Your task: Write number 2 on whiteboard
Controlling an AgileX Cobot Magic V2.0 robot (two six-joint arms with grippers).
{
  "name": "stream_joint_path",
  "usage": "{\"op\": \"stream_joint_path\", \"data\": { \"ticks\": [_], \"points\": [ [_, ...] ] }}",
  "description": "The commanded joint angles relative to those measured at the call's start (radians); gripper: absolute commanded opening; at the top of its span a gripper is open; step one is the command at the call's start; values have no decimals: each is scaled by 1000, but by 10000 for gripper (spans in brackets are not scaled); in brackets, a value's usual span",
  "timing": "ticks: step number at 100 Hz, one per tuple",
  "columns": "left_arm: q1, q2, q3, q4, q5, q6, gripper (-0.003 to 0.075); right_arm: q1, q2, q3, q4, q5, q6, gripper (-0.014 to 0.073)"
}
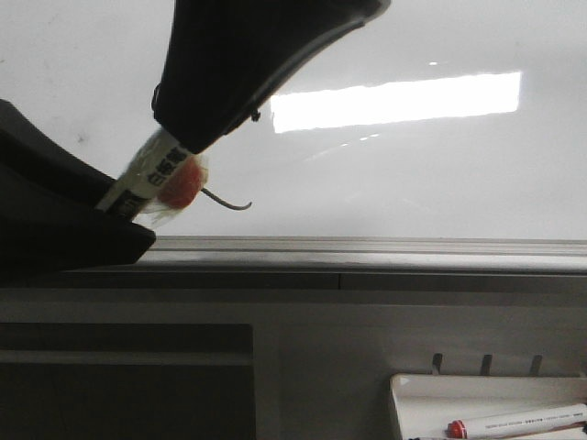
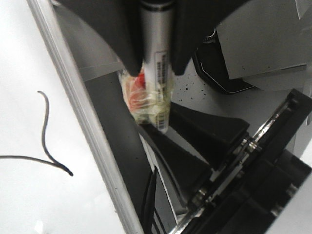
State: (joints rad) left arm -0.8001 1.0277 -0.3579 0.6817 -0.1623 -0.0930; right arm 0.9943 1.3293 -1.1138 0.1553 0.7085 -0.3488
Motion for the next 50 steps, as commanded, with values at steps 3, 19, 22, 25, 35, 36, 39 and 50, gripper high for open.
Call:
{"op": "stream_joint_path", "data": {
  "ticks": [3, 19, 22, 25, 35, 36, 39, 50],
  "points": [
    [3, -9, -33, -30, -54, -22, -20, 1, -23, -37, 9, -63, 2, -47],
    [3, -9, -33, -53, -54, -22, -20, -1, -23, -37, -11, -79, 2, 304],
    [3, -9, -33, -72, -54, -22, -20, -7, -23, -37, -31, -89, 2, 408],
    [3, -9, -33, -108, -54, -22, -20, -12, -23, -37, -45, -99, 4, 503],
    [34, -9, -38, -378, -54, -22, -20, -52, -29, -37, -56, -130, 4, 665],
    [39, -9, -38, -378, -54, -22, -20, -55, -31, -38, -56, -132, 4, 661],
    [58, -9, -44, -497, -55, -22, -20, -68, -36, -39, -56, -132, 4, 652],
    [161, -9, -62, -725, -105, -22, -20, -113, -58, -48, -56, -111, 4, 595]
  ]
}}
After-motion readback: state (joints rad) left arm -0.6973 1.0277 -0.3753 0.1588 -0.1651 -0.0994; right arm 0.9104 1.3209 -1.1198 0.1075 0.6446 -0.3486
